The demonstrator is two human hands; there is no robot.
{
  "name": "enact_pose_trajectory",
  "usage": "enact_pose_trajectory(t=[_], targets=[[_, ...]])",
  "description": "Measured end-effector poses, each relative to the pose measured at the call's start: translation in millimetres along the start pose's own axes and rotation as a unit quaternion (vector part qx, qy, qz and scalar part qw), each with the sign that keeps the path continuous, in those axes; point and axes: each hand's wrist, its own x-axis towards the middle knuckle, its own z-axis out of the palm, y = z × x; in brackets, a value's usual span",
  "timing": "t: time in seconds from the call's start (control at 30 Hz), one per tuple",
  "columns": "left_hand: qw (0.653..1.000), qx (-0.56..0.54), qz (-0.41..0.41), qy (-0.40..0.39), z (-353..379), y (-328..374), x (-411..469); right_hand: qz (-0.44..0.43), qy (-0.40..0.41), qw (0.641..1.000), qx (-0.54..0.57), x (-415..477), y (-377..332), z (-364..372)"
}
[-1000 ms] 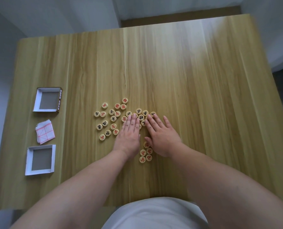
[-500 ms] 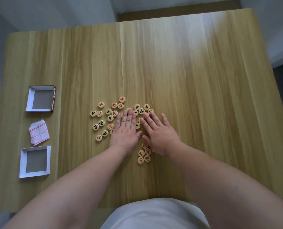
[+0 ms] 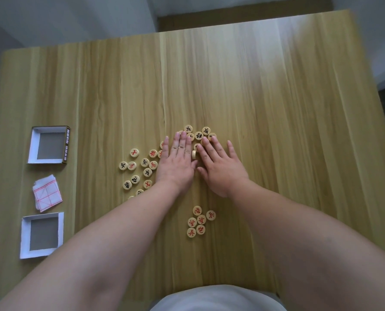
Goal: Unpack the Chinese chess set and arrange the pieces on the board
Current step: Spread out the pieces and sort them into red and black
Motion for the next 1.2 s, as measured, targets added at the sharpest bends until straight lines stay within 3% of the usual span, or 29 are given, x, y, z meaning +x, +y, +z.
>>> enact_pose_trajectory(t=[0.8, 1.2], targets=[[0.999, -0.048, 0.009, 0.023, -3, -30, 38, 0.030, 0.048, 0.998, -0.014, 45, 10, -20], [0.974, -0.172, -0.096, 0.108, 7, -58, 9, -0.014, 0.056, 0.998, -0.033, 39, -3, -23]])
